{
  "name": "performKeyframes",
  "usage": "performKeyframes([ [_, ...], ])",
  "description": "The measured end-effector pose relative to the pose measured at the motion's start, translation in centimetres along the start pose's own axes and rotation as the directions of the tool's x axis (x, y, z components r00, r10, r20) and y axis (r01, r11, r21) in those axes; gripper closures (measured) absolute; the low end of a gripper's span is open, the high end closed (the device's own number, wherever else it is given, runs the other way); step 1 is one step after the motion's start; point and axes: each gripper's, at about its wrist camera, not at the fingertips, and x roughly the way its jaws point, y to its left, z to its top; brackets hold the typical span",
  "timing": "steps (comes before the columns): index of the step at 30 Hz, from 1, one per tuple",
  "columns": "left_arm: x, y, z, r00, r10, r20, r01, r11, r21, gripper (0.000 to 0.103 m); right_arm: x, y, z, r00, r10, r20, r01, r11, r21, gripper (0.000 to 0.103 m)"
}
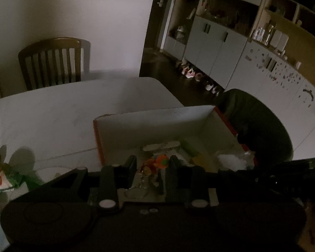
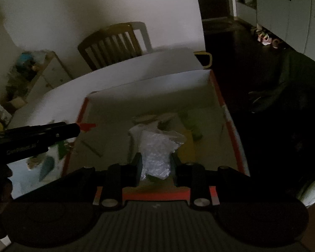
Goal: Organize objects
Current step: 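Carry the clear bag and orange trinket over into the cardboard box, then lower both held items into the cardboard box and open both tools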
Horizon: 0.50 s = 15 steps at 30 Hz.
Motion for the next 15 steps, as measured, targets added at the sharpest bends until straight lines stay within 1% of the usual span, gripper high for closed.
performKeyframes([
  [4, 2.1, -0.6, 0.3, 0.999, 0.042, -0.014, -0.041, 0.999, 0.032, 0.071, 2.2, -0.8, 0.9, 0.999, -0.026, -0.026, 0.025, 1.0, -0.005, 0.076],
  [11, 5.8, -0.3, 1.0, 0.993, 0.075, -0.087, -0.075, 0.997, 0.0, 0.071, 5.9, -1.4, 2.7, 0.997, -0.043, -0.068, 0.043, 0.999, -0.005, 0.076],
  [15, 7.5, -0.3, 1.2, 0.989, 0.102, -0.108, -0.101, 0.995, 0.017, 0.071, 7.7, -1.3, 3.4, 0.995, -0.05, -0.082, 0.048, 0.999, -0.023, 0.076],
])
